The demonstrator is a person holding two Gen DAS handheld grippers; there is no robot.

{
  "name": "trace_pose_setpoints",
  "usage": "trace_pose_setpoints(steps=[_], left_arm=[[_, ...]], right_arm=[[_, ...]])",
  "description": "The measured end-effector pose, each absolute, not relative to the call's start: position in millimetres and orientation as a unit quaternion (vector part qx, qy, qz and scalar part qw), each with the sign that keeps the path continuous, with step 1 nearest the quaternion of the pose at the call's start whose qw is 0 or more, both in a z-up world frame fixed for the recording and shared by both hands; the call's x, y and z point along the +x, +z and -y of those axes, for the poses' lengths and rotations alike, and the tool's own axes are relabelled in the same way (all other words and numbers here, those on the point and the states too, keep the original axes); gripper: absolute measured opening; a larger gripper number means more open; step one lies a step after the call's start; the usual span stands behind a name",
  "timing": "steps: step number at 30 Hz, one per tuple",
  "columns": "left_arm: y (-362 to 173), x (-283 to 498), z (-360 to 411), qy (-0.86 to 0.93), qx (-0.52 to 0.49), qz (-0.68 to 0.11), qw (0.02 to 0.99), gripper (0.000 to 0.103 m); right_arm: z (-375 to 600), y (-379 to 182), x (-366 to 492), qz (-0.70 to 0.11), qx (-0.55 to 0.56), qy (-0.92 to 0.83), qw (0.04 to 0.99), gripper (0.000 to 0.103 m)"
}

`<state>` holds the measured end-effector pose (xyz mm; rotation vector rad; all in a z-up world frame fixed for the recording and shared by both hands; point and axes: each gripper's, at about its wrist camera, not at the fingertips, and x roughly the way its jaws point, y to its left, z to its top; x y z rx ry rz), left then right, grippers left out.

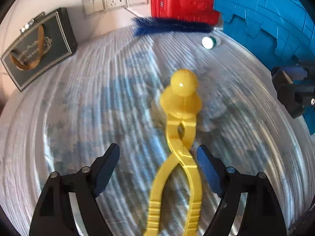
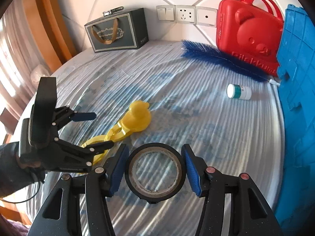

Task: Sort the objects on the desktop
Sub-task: 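Grasp the black tape roll with the right tool while the left tool grasps the yellow toy, then carry the tape roll and yellow toy over the blue crate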

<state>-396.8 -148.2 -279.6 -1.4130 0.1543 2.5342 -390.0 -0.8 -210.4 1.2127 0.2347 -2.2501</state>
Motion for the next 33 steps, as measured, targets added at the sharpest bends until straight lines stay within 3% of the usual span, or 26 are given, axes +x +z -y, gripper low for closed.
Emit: trace_pose_setpoints(steps=[4, 5, 6, 7, 13, 33], left_arm=[[-284.8, -396.2, 139.7, 0.860, -0.489, -0.061, 0.135, 0.069], [-284.7, -398.2, 138.9, 0.859, -0.489, -0.059, 0.139, 0.058], [-283.1, -400.6, 137.6, 0.859, -0.487, -0.061, 0.146, 0.034], [-282.0, -402.6, 135.8, 0.857, -0.489, -0.060, 0.154, 0.028], [-274.9, -399.7, 129.0, 0.854, -0.487, -0.065, 0.172, 0.028], [-110.9, -338.2, 123.9, 0.925, -0.322, -0.107, 0.170, 0.028]], right_arm=[[-0.7, -211.4, -392.4, -0.083, 0.454, -0.841, 0.281, 0.055], [-1.2, -211.7, -392.9, -0.082, 0.454, -0.842, 0.280, 0.055], [-1.8, -212.4, -393.5, -0.081, 0.455, -0.842, 0.279, 0.055], [-2.2, -213.0, -393.6, -0.080, 0.456, -0.842, 0.277, 0.055], [-5.7, -205.7, -389.8, -0.079, 0.449, -0.848, 0.271, 0.055], [-23.4, -108.6, -330.1, -0.087, 0.349, -0.900, 0.245, 0.055]])
